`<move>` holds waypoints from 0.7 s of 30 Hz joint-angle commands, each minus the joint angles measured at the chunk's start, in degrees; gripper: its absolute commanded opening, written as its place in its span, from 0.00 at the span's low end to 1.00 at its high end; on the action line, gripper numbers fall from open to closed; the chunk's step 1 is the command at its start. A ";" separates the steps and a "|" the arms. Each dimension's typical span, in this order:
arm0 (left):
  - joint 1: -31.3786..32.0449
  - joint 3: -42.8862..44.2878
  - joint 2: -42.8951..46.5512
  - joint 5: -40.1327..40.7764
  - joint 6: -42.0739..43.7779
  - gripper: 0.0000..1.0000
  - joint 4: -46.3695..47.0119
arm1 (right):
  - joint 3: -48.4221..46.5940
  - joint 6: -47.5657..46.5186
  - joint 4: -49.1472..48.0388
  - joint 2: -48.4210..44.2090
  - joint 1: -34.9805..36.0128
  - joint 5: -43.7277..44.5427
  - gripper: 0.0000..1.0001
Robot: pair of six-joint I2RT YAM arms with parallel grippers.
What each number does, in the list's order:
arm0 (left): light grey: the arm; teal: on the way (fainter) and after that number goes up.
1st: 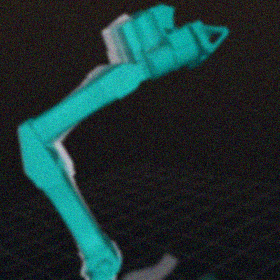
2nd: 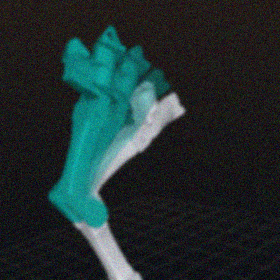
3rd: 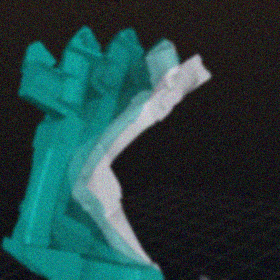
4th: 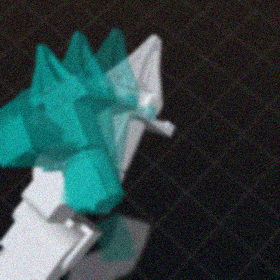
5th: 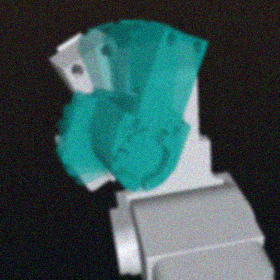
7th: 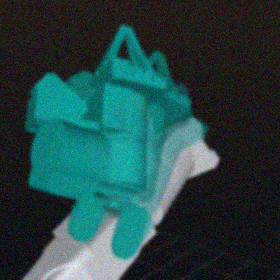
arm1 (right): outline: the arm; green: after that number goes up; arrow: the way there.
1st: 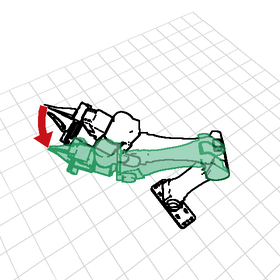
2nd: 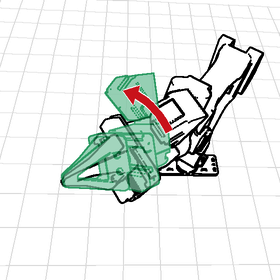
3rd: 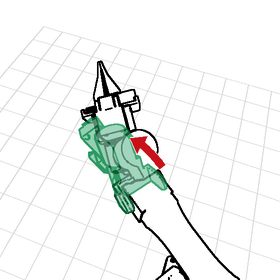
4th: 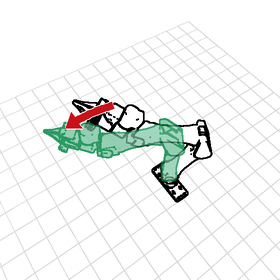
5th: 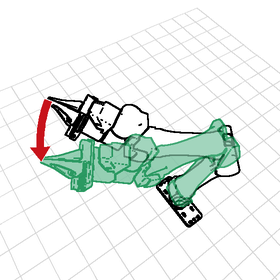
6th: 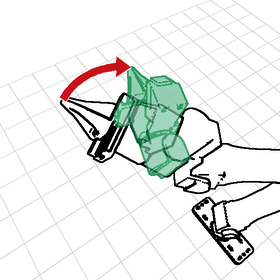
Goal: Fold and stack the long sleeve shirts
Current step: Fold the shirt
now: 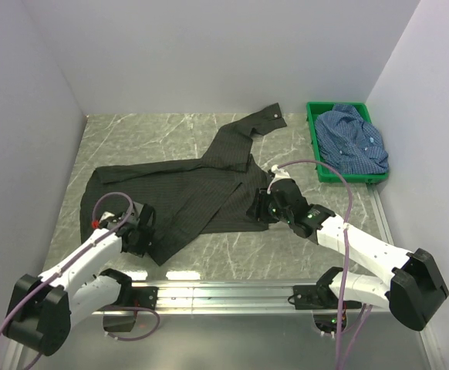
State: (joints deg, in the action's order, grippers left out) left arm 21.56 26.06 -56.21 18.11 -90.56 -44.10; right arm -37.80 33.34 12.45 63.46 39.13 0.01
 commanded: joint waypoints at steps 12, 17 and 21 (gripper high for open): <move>-0.91 4.50 -7.69 -1.24 7.06 0.03 0.07 | -3.51 -1.88 -1.11 2.37 0.33 2.71 0.48; -1.00 13.82 -7.87 5.88 13.74 0.00 -5.55 | -4.64 -0.21 -0.76 5.52 -0.55 3.86 0.48; -0.91 22.43 -9.35 10.10 19.89 0.00 -7.05 | -5.70 2.51 -1.37 9.92 -4.93 -1.48 0.47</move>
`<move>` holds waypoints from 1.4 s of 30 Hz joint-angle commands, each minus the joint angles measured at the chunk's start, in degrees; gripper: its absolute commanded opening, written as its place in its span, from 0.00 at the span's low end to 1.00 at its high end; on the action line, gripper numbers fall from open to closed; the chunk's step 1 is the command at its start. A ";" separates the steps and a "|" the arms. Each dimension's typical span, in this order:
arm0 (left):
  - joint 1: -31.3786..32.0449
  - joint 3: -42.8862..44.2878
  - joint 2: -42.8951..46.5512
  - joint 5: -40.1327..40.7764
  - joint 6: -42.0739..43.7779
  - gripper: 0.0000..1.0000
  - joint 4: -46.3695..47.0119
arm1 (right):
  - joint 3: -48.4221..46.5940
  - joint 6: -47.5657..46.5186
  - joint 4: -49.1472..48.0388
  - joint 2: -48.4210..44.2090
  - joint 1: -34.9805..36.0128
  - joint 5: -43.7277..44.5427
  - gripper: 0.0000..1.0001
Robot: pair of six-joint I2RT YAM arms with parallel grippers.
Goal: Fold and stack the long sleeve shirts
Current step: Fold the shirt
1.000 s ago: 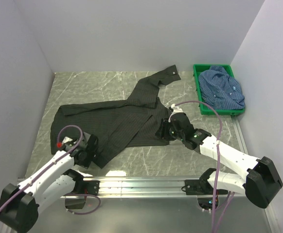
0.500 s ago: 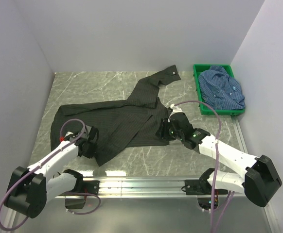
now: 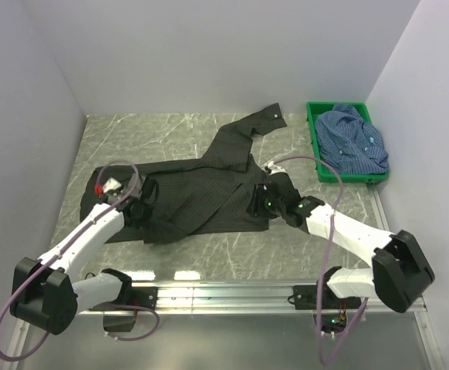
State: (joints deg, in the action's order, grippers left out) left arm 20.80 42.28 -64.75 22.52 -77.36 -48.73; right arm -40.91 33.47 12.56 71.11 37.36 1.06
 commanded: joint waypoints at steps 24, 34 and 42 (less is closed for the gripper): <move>-8.83 13.80 -5.39 14.74 34.56 0.04 3.99 | -1.11 6.17 -1.83 17.66 -9.94 -11.17 0.41; -15.34 11.59 -7.84 12.98 35.96 0.04 1.80 | -1.11 5.46 -1.04 17.04 -9.86 -9.50 0.41; -18.86 11.68 -11.44 15.53 35.53 0.05 1.88 | -1.19 5.02 -0.96 16.87 -9.94 -8.97 0.41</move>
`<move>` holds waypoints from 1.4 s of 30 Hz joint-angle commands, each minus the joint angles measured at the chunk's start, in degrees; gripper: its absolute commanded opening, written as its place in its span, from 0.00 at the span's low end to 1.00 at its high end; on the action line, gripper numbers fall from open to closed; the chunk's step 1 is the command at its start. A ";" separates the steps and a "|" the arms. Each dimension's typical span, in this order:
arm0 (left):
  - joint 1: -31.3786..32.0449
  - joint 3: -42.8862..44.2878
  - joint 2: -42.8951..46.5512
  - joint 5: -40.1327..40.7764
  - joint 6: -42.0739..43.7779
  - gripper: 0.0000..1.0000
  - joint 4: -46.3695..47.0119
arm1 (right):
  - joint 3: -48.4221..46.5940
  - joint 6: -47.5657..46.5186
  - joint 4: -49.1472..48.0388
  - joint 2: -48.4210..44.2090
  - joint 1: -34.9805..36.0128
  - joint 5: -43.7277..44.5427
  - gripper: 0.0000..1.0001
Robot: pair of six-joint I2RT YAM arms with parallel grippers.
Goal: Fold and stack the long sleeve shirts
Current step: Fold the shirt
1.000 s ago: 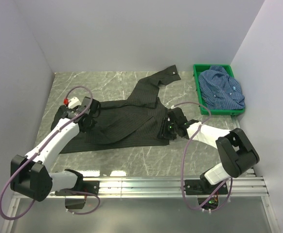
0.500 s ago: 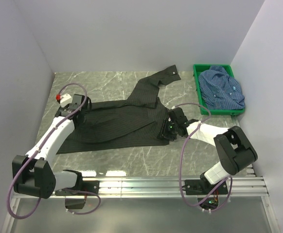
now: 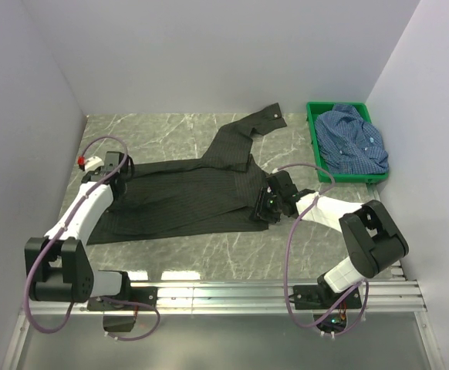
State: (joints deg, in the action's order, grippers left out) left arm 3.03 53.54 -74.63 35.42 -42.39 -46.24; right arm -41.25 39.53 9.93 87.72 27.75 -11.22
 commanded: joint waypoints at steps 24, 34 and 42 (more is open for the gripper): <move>-1.18 3.15 -7.54 6.33 5.57 0.18 10.29 | -0.76 -2.53 1.75 -2.29 -0.15 3.75 0.41; -1.27 6.92 -11.68 9.32 1.35 0.80 4.85 | -2.95 -5.33 5.44 -6.95 2.13 6.39 0.43; -1.09 6.69 -1.68 -0.16 -0.59 0.83 2.54 | -9.54 -9.81 5.56 -13.72 5.56 2.90 0.44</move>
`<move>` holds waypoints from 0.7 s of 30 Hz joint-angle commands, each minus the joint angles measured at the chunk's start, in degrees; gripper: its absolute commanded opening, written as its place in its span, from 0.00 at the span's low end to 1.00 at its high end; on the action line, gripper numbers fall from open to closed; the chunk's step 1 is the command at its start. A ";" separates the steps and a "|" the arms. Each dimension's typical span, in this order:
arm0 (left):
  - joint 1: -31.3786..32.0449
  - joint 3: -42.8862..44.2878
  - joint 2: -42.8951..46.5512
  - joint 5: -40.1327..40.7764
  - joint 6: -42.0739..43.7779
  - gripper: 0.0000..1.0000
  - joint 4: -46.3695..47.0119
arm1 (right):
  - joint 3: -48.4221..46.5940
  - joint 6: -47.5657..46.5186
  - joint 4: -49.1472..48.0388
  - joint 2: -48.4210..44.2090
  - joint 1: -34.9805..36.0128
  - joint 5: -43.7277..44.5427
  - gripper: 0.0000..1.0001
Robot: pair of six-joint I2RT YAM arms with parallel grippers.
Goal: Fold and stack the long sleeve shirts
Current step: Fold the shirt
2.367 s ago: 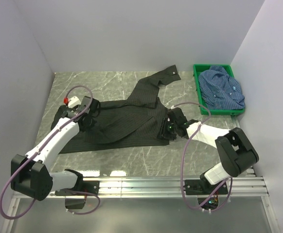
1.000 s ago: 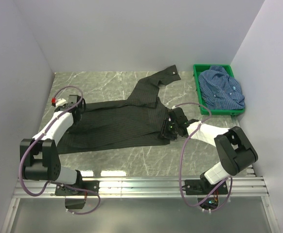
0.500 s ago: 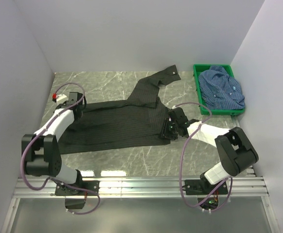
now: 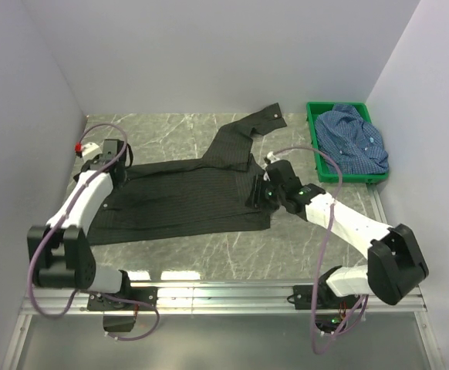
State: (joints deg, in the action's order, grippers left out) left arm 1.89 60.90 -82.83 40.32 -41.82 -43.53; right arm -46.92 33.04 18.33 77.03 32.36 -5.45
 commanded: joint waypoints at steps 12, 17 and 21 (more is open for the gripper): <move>-0.48 -8.96 -1.79 -17.02 -3.44 0.80 5.47 | -11.09 -0.70 -12.36 17.44 1.31 -17.40 0.42; -0.57 -8.61 -5.67 -18.78 -2.21 0.80 5.30 | -5.65 -0.51 -10.34 21.31 -2.21 -16.87 0.42; -0.57 -10.18 -7.69 -20.79 -1.25 0.81 5.47 | -1.70 -1.04 -5.78 20.44 -4.05 -13.97 0.42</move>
State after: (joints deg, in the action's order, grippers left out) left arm 1.52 51.72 -89.76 22.13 -44.10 -39.51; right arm -50.83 32.56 8.67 98.54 29.54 -22.31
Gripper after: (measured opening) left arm 0.809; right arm 0.419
